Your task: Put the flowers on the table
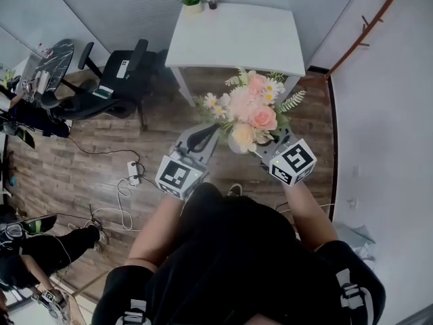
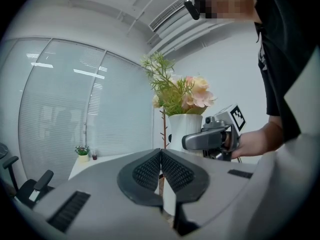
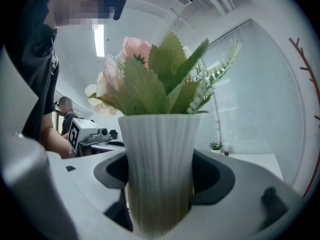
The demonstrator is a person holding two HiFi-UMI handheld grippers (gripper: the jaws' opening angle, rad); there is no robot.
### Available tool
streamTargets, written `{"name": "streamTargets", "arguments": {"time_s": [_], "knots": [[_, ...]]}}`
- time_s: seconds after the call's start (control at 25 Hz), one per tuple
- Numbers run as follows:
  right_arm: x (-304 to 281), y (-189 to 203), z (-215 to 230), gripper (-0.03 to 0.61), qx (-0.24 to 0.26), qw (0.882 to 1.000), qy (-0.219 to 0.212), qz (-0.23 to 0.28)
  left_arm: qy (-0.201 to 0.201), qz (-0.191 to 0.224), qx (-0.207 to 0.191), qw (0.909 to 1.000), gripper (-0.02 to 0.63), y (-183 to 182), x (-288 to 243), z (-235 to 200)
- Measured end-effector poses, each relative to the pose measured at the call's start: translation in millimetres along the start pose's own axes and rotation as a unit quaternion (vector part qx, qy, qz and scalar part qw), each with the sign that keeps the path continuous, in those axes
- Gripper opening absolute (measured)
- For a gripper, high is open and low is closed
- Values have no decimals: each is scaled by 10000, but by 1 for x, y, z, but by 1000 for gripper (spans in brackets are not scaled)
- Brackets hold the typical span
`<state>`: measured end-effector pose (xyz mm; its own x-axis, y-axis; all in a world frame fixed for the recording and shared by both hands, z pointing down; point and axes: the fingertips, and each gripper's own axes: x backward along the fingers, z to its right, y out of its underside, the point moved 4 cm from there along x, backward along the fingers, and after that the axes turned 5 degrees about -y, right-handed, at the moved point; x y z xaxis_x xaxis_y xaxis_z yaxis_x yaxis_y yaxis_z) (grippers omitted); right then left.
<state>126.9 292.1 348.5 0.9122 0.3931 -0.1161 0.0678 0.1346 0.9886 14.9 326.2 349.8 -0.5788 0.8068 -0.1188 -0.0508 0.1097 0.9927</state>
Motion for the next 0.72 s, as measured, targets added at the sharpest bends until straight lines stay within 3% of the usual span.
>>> {"name": "streamTargets", "arguments": {"time_s": [0.4,0.72], "knots": [[-27,1,41,351,16,9999,102,-25,90,42,-14,10000,12,3,-33,-38],[-70,-6,81,351,22,9995,318,-86,280,79,12,9996,12,1,-66,-94]]}}
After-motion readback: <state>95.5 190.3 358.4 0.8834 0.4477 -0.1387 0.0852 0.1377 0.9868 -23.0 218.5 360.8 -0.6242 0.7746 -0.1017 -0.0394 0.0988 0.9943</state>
